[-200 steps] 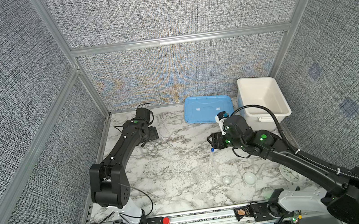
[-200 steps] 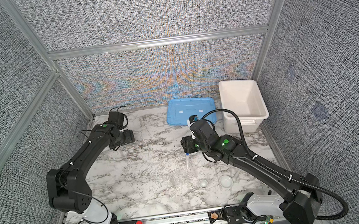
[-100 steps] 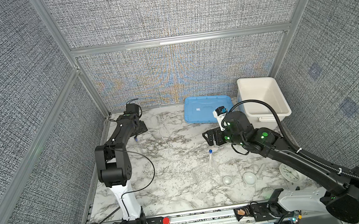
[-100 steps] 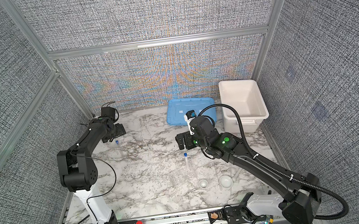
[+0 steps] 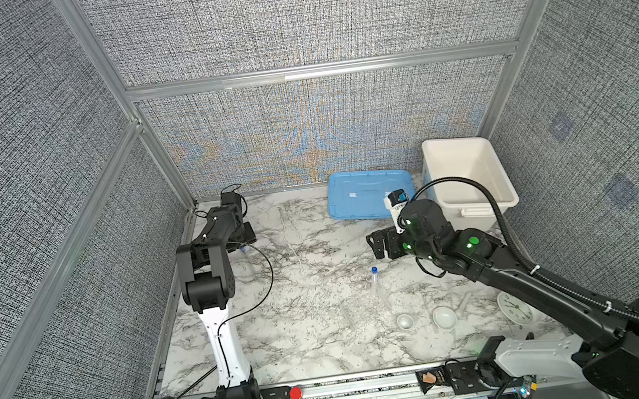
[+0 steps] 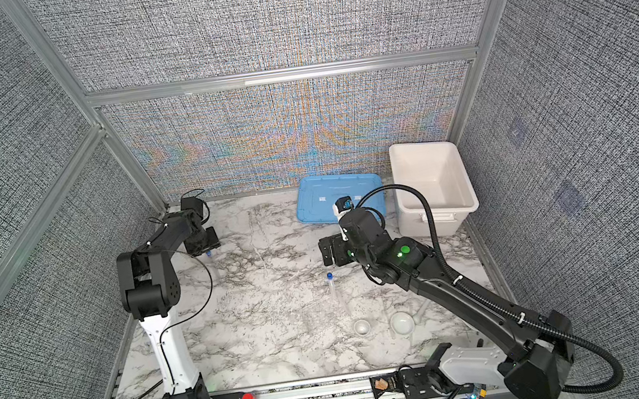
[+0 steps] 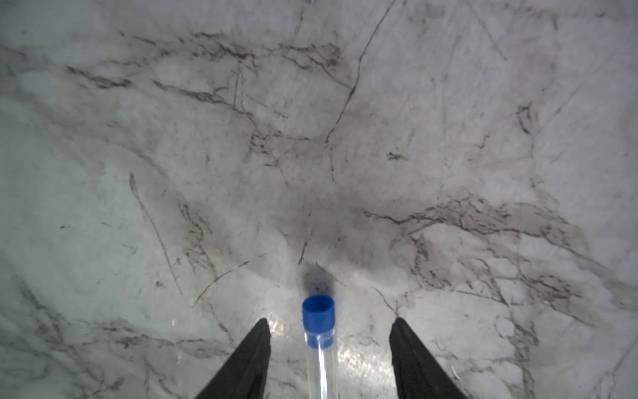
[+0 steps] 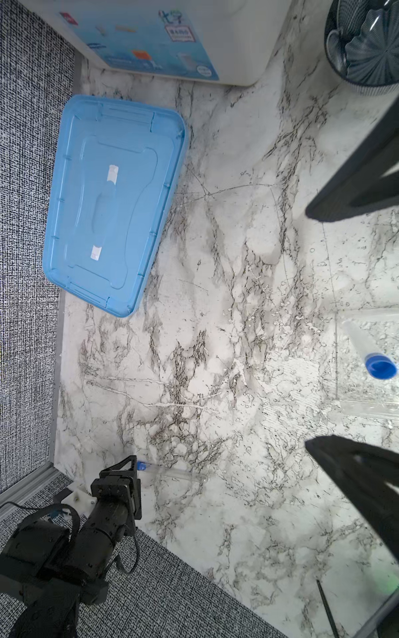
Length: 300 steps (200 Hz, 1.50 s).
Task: Organize the chemistry lab equipment
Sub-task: 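Close the left gripper around the tube below its blue cap, then lift the tube with the left gripper and hold it above the table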
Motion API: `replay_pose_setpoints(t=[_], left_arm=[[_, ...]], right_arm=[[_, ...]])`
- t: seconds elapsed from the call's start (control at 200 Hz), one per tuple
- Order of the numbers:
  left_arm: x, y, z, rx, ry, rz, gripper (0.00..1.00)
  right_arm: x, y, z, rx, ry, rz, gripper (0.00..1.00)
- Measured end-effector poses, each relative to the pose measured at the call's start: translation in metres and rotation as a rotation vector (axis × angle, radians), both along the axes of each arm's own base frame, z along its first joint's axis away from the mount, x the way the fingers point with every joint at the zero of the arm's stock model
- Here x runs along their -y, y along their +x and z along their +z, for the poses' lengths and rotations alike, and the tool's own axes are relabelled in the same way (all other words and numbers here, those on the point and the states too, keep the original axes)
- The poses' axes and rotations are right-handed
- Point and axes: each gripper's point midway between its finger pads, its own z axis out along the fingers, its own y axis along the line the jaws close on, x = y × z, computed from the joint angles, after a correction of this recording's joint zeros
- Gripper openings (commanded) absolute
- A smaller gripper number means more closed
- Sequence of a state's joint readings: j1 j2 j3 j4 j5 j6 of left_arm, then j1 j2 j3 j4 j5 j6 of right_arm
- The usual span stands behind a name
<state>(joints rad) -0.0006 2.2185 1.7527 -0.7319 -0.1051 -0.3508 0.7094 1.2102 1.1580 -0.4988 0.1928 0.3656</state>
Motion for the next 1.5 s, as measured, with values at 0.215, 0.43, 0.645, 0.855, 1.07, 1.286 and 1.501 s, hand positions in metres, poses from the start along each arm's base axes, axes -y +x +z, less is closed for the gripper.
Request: replay_pose_setpoints(t=[0.215,0.43,0.645,0.855,1.07,1.286,1.501], left_arm=[[-0.003,-0.002,-0.006,-0.029,-0.006,0.007,0.54],[-0.006,-0.004,-0.017,-0.077,-0.027,0.02,0.53],[-0.003,0.0,-0.019,-0.097,-0.054,0.009,0.45],[-0.001,-0.002,-0.022,-0.105,-0.07,0.007,0.41],[0.002,-0.005,-0.021,-0.11,-0.088,0.004,0.33],[0.004,-0.013,-0.021,-0.129,-0.106,0.012,0.3],[0.004,-0.014,-0.02,-0.151,-0.106,0.013,0.27]], right_arm=[[-0.002,0.003,0.001,-0.006,-0.004,-0.005,0.99],[-0.001,0.004,0.003,-0.005,0.004,-0.016,0.99],[0.0,0.002,0.006,-0.002,0.024,-0.028,0.99],[0.003,0.001,0.005,-0.009,0.041,-0.048,0.99],[0.012,0.002,0.003,-0.005,0.034,-0.097,0.99],[0.011,0.005,0.007,0.002,0.028,-0.103,0.99],[0.006,0.008,0.0,-0.018,0.016,-0.093,0.99]])
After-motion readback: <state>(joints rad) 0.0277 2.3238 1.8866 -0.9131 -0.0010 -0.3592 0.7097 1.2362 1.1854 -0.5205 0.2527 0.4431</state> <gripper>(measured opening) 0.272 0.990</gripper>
